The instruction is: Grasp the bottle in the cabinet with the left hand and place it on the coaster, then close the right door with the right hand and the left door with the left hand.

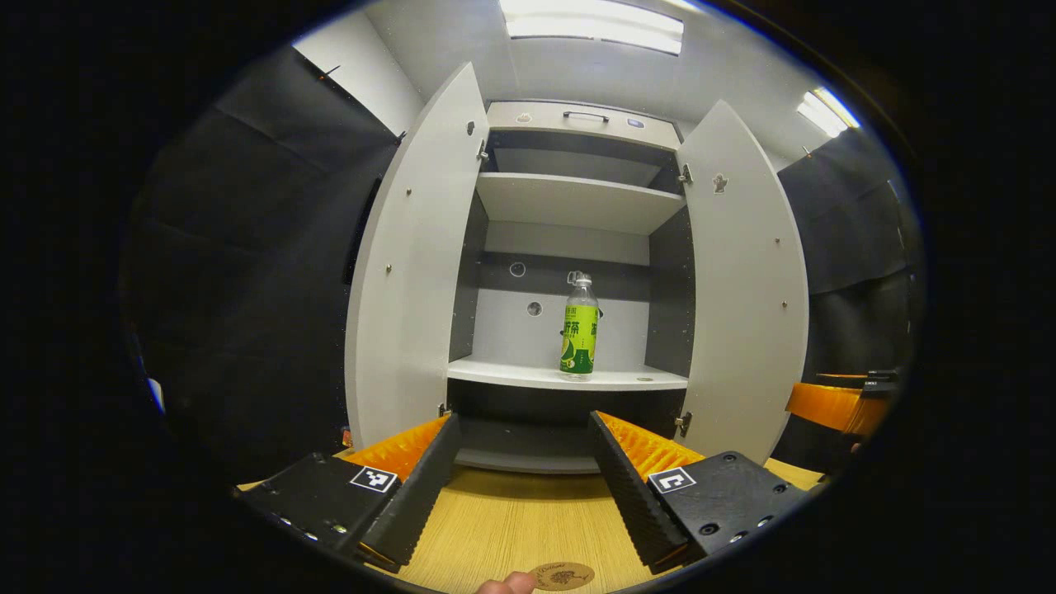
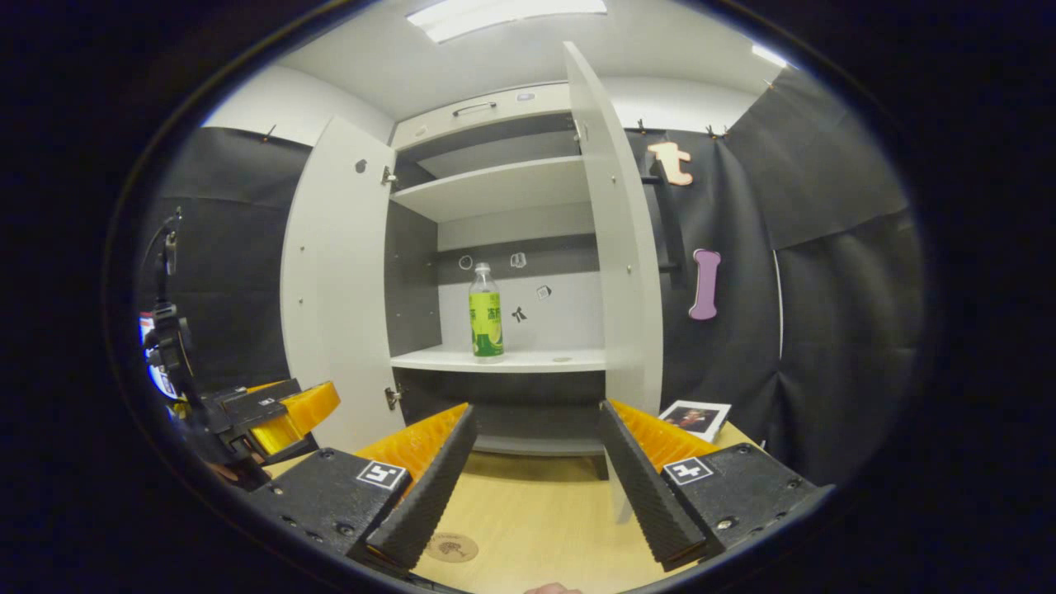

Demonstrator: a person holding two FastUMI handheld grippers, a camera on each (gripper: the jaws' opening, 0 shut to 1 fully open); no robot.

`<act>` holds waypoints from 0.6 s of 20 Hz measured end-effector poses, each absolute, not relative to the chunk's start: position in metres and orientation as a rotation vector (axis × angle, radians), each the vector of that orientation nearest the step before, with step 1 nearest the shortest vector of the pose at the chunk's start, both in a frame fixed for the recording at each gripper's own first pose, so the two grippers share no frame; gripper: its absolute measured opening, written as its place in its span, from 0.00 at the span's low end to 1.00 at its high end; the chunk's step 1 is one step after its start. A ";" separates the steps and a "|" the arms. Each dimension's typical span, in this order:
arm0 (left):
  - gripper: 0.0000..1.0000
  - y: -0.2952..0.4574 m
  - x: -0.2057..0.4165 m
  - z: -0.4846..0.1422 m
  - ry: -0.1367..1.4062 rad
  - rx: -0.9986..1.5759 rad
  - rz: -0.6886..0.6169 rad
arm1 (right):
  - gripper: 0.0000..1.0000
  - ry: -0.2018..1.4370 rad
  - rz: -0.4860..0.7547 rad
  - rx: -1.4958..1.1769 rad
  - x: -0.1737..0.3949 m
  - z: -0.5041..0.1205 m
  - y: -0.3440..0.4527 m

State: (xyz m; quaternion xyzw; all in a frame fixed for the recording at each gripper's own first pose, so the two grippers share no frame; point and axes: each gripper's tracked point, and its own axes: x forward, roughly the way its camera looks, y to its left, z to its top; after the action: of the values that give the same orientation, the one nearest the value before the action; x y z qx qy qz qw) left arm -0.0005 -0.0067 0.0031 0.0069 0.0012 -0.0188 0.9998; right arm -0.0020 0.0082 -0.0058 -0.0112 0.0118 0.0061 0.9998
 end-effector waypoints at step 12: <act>0.95 -0.037 0.031 0.010 0.023 -0.040 -0.176 | 0.99 0.005 0.003 -0.026 -0.008 -0.001 0.011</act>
State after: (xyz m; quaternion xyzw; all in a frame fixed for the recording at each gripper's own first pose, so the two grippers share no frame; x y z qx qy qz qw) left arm 0.0314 -0.0368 0.0102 -0.0198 0.0115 -0.0878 0.9959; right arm -0.0084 0.0111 -0.0009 -0.0128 0.0024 0.0014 0.9999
